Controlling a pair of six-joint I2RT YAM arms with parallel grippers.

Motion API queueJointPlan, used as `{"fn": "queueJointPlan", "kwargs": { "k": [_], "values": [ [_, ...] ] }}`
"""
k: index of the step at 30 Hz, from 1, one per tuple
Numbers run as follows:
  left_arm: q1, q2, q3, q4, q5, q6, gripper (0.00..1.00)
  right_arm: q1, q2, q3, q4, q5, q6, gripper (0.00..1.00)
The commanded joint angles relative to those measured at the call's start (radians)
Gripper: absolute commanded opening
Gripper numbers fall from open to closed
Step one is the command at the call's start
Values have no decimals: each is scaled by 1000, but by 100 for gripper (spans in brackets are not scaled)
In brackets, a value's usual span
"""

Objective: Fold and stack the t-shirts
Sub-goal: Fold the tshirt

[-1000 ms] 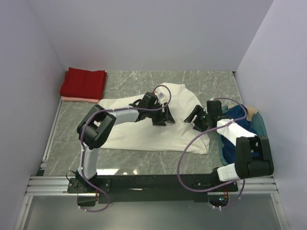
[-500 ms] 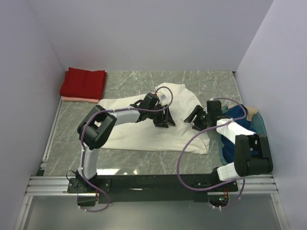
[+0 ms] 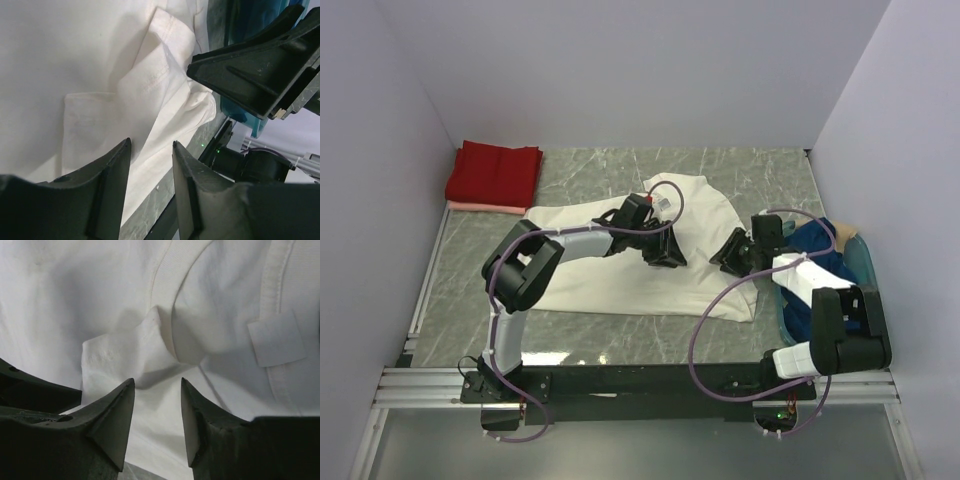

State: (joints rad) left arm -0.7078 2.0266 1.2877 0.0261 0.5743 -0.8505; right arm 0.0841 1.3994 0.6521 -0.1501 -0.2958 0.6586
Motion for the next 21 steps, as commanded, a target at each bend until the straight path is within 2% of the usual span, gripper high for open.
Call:
{"fn": "queueJointPlan", "kwargs": {
  "k": [1, 4, 10, 21],
  "values": [
    [-25, -32, -8, 21, 33, 39, 43, -7, -51, -20, 0, 41, -22, 46],
    [-48, -37, -8, 5, 19, 59, 42, -6, -74, -35, -11, 66, -30, 37],
    [-78, -40, -14, -20, 10, 88, 40, -4, -132, -63, -31, 96, -40, 36],
    [-150, -52, -60, -80, -105, 125, 39, 0, -247, -28, -91, 161, -66, 36]
  ]
}}
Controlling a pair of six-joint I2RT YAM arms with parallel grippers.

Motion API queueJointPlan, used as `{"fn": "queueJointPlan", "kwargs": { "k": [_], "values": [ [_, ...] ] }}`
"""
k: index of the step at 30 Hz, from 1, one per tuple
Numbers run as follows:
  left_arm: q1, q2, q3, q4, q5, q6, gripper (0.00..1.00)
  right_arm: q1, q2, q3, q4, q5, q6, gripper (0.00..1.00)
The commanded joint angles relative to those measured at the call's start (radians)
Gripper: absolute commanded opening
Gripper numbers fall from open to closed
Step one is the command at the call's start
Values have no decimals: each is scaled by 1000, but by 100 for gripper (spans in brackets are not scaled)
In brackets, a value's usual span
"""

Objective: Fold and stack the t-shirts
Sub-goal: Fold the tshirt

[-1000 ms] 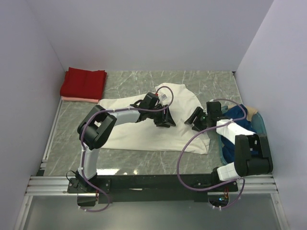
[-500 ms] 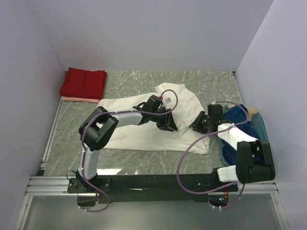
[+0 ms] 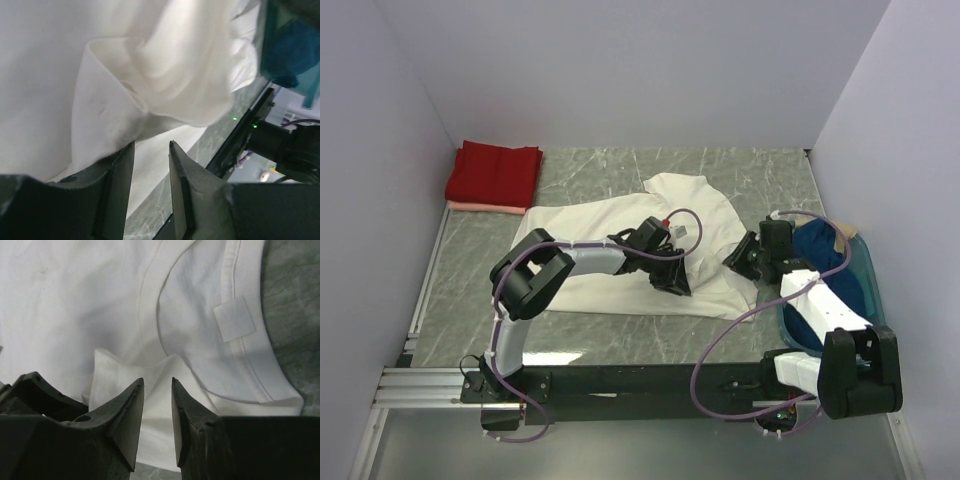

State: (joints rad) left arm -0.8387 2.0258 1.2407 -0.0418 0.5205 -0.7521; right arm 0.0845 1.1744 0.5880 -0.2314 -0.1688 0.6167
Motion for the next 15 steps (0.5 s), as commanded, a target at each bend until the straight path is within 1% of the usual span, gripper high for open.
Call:
{"fn": "queueJointPlan", "kwargs": {
  "k": [1, 3, 4, 6, 7, 10, 13, 15],
  "values": [
    [-22, -58, -24, -10, -59, 22, 39, 1, -18, 44, -8, 31, -31, 36],
    [-25, -61, -33, -3, -66, 17, 39, 6, 5, 68, 3, 28, -40, 41],
    [-25, -62, -38, -4, -68, 16, 39, 9, 16, 78, 0, 28, -51, 46],
    [-26, -64, -40, -7, -74, 16, 39, 11, 44, 108, -3, 26, -63, 53],
    [-26, -62, -40, -10, -79, 14, 39, 12, 53, 117, -8, 28, -74, 59],
    [-26, -62, -40, -12, -83, 14, 38, 24, 57, 136, -26, 54, -83, 67],
    [-26, -61, -40, -12, -83, 14, 38, 46, 51, 134, -48, 81, -81, 67],
    [-26, -61, -38, -12, -85, 11, 38, 76, 53, 134, -71, 135, -74, 66]
  ]
}}
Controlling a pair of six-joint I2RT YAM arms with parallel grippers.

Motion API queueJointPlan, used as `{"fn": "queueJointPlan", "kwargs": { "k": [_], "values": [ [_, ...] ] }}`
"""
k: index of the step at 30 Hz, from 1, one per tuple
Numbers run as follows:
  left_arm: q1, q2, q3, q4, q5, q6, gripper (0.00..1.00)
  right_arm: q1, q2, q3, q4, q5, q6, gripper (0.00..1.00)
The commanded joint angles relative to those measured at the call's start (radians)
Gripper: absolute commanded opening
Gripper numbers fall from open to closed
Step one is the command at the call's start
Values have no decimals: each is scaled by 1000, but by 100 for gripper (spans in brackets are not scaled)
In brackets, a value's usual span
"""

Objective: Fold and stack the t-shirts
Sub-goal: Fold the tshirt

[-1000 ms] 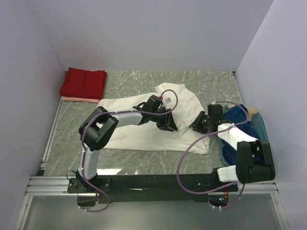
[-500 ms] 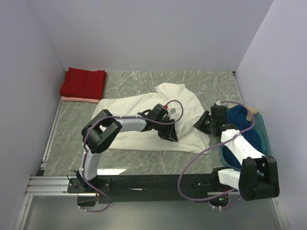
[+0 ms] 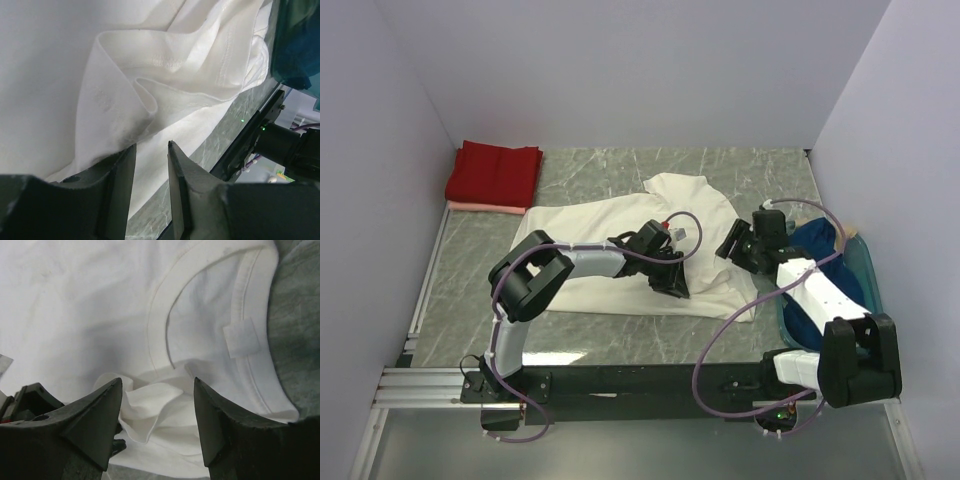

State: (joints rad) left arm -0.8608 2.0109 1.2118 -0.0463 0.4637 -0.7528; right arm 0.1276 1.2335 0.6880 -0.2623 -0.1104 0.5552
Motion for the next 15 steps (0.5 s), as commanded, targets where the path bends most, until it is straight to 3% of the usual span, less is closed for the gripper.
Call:
{"fn": "queueJointPlan", "kwargs": {
  "k": [1, 6, 15],
  "values": [
    [-4, -44, -9, -6, -27, 12, 38, 41, -5, 33, -60, 90, -6, 66],
    [-4, -46, -9, -7, -26, 10, 37, 64, -34, -40, -54, 143, 29, 63],
    [-4, -116, -14, -30, -60, 15, 38, 64, -35, -64, -43, 132, 38, 45]
  ]
}}
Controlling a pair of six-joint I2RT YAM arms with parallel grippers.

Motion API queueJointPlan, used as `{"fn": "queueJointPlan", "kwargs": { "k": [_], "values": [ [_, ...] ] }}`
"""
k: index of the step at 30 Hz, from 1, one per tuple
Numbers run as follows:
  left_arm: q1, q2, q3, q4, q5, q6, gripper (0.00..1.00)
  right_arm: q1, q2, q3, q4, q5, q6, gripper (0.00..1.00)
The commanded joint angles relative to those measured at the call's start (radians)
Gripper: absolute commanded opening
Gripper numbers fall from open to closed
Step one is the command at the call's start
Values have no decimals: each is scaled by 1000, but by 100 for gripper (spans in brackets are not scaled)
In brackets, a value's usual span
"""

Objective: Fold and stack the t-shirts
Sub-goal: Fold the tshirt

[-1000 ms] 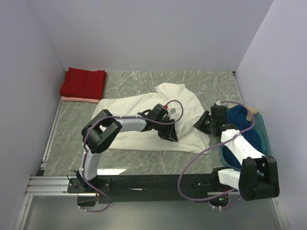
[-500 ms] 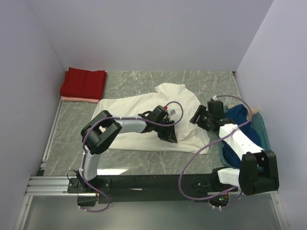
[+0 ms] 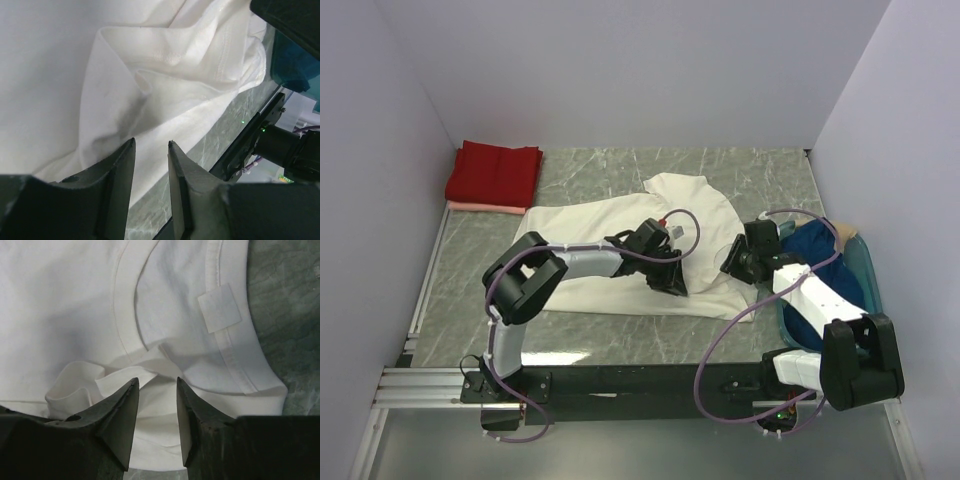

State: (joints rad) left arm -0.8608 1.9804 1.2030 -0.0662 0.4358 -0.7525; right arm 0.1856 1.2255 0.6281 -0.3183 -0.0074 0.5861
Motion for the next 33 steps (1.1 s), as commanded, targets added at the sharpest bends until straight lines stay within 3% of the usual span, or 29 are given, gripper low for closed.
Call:
{"fn": "queueJointPlan", "kwargs": {
  "k": [1, 9, 14, 21, 33],
  "values": [
    [-4, -107, -5, -14, -38, 16, 39, 5, -30, -5, 12, 32, 8, 43],
    [26, -209, 23, -105, -166, 30, 44, 6, -40, -24, 13, 30, 9, 18],
    [60, -178, 85, -190, -219, 76, 48, 6, -41, -28, 18, 26, 9, 5],
    [60, -62, 179, -184, -197, 162, 49, 6, -37, -31, 27, 17, 12, 3],
    [46, 4, 231, -158, -151, 191, 51, 5, -34, -25, 25, 21, 14, 1]
  ]
}}
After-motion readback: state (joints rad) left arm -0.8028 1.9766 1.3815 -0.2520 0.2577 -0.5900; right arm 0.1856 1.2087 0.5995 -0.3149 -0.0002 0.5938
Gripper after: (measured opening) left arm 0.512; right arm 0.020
